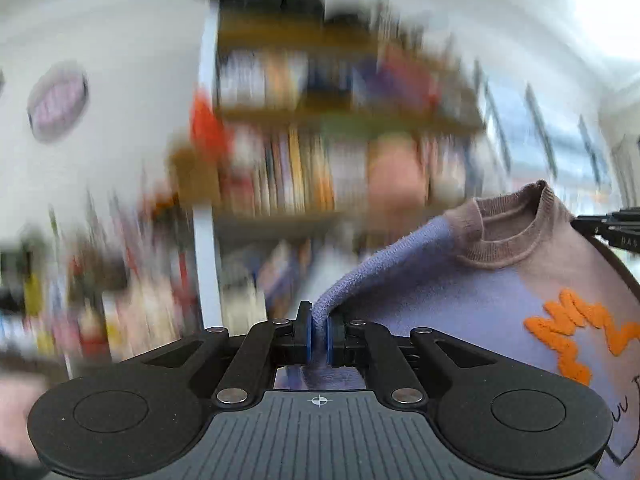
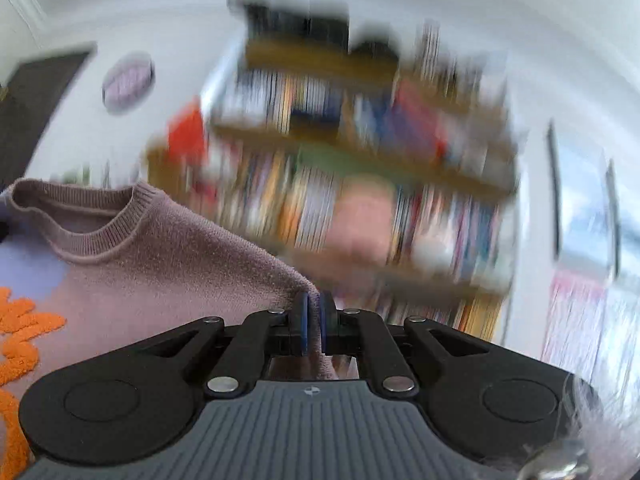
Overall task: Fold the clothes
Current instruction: 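Lift the sweater with both grippers, shaking it open in the air, then lower the sweater flat onto the mat with both grippers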
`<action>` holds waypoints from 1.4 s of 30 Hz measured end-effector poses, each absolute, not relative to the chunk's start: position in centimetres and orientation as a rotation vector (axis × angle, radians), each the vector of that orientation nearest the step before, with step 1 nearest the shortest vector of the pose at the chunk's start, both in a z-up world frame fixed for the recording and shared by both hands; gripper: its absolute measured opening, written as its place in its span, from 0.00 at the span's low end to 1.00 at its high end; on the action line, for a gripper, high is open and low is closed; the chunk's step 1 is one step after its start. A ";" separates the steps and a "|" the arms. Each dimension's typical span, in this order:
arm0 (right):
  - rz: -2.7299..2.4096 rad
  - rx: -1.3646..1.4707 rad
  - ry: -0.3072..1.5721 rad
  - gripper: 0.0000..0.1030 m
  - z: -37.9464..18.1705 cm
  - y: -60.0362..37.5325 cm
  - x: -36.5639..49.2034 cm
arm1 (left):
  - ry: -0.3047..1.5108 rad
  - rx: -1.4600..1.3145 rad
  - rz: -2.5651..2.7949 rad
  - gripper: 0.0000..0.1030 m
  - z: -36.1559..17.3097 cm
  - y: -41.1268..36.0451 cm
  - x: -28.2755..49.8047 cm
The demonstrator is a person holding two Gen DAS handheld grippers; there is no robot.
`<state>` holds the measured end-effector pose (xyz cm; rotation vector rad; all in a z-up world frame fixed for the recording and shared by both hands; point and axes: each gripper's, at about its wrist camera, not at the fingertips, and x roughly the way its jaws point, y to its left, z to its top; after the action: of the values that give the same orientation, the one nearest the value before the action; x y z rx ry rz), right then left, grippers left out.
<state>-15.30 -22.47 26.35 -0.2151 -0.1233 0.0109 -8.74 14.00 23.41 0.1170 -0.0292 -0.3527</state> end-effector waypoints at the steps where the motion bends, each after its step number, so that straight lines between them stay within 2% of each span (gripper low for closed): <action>1: 0.007 -0.200 -0.030 0.06 24.4 -22.6 -13.0 | 0.075 0.127 -0.354 0.07 21.2 13.3 -6.3; 7: -0.002 -0.191 0.469 0.06 9.5 -24.6 0.3 | 0.591 0.214 -0.357 0.08 6.8 8.2 6.2; 9: 0.005 -0.187 0.556 0.06 6.3 -24.7 3.5 | 0.690 0.246 -0.331 0.13 3.7 6.7 9.1; 11: 0.004 -0.228 0.592 0.06 5.1 -24.8 6.5 | 0.732 0.257 -0.281 0.16 2.7 5.8 11.1; 12: 0.012 -0.233 0.613 0.06 4.7 -25.1 7.8 | 0.743 0.245 -0.267 0.25 2.7 5.9 11.4; 13: 0.020 -0.237 0.634 0.06 4.3 -25.4 9.2 | 0.753 0.233 -0.253 0.41 2.8 6.0 11.7; 15: 0.040 -0.254 0.673 0.06 3.6 -25.9 11.4 | 0.746 0.217 -0.224 0.58 3.3 6.5 11.0; 16: 0.048 -0.264 0.688 0.06 3.1 -26.0 12.4 | 0.734 0.212 -0.209 0.61 3.7 6.9 10.2; 23: 0.018 -0.323 0.702 0.06 1.1 -26.9 19.3 | 0.701 0.138 -0.147 0.63 5.7 8.4 3.4; 26: -0.006 -0.341 0.779 0.08 -0.3 -27.4 22.0 | 0.698 0.049 -0.169 0.63 4.8 6.8 -0.2; 27: -0.019 -0.344 0.792 0.11 -0.7 -27.6 22.3 | 0.713 0.029 -0.185 0.63 4.2 6.1 -1.0; 28: -0.036 -0.345 0.794 0.26 -0.9 -27.6 22.2 | 0.728 0.019 -0.198 0.63 3.6 5.3 -1.7; 29: -0.044 -0.335 0.782 0.45 -0.9 -27.6 21.5 | 0.741 0.049 -0.201 0.63 2.9 4.6 -2.0; 30: -0.045 -0.317 0.759 0.51 -0.7 -27.5 20.4 | 0.754 0.080 -0.205 0.63 2.3 3.8 -2.3; 35: 0.109 -0.184 0.773 0.51 0.2 -25.7 12.3 | 0.848 0.238 -0.214 0.62 -1.1 0.5 -2.7; 36: 0.148 -0.163 0.785 0.51 0.2 -25.3 10.3 | 0.876 0.269 -0.211 0.58 -1.8 0.1 -2.6; 37: 0.186 -0.152 0.796 0.51 0.1 -24.8 8.2 | 0.902 0.289 -0.202 0.47 -2.4 -0.2 -2.5; 40: 0.226 -0.154 0.819 0.51 -0.6 -23.7 2.9 | 0.906 0.331 -0.201 0.42 -3.2 -0.2 -2.6; 41: 0.229 -0.162 0.831 0.51 -1.0 -23.4 1.5 | 0.893 0.352 -0.203 0.32 -3.2 -0.2 -2.7; 42: 0.231 -0.170 0.844 0.51 -1.3 -23.1 0.1 | 0.881 0.368 -0.206 0.07 -3.2 -0.1 -2.6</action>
<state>0.13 -23.09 -1.35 -0.1696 0.8435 0.2309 -2.65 -0.14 -3.23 0.3684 0.8808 -0.2063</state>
